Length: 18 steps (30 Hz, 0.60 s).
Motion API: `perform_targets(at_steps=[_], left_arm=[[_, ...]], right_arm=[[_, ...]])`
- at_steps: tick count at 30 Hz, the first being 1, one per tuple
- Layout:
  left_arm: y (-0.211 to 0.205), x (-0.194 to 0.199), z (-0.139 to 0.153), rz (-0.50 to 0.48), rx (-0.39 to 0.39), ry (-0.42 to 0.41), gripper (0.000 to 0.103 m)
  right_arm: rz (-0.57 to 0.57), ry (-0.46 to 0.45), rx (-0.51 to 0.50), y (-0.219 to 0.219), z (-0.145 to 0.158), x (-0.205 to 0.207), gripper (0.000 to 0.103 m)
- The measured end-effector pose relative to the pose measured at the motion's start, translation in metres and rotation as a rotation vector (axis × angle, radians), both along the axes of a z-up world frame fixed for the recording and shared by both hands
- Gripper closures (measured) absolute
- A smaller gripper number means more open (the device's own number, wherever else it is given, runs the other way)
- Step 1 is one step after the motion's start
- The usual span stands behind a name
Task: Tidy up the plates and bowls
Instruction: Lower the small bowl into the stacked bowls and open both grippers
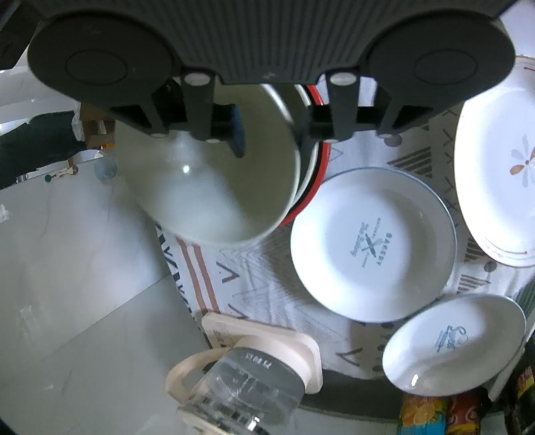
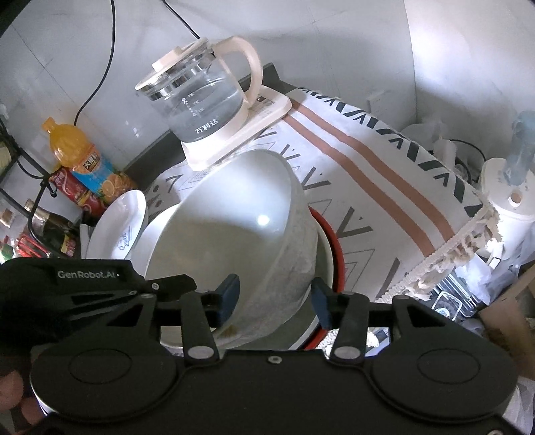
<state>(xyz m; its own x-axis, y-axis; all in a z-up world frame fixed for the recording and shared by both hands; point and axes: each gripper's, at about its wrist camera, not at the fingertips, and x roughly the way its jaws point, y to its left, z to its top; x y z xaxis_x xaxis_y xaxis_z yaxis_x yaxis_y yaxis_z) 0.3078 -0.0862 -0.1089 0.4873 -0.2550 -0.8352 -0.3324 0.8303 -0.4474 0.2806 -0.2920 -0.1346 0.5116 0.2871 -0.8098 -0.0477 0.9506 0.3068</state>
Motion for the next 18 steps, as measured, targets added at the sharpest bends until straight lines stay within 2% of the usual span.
perform_targets(at_steps=[2, 4, 8, 12, 15, 18], left_arm=[[0.002, -0.002, 0.006, 0.008, 0.015, -0.030, 0.056], [0.003, -0.003, 0.012, 0.005, 0.011, -0.052, 0.055], [0.006, -0.008, 0.024, -0.002, 0.012, -0.074, 0.054], [0.009, -0.015, 0.032, 0.002, 0.026, -0.091, 0.049], [0.013, -0.023, 0.036, 0.004, 0.039, -0.097, 0.038], [0.019, -0.032, 0.039, 0.018, 0.055, -0.104, 0.030]], right_arm=[[-0.002, -0.004, -0.002, 0.000, 0.002, -0.001, 0.053], [-0.010, -0.019, -0.019, -0.001, 0.006, -0.003, 0.046], [-0.014, -0.052, -0.013, -0.002, 0.018, -0.007, 0.044], [-0.014, -0.083, -0.034, 0.002, 0.027, -0.013, 0.029], [-0.011, -0.091, -0.042, 0.007, 0.031, -0.016, 0.020], [-0.009, -0.083, -0.043, 0.012, 0.031, -0.020, 0.017]])
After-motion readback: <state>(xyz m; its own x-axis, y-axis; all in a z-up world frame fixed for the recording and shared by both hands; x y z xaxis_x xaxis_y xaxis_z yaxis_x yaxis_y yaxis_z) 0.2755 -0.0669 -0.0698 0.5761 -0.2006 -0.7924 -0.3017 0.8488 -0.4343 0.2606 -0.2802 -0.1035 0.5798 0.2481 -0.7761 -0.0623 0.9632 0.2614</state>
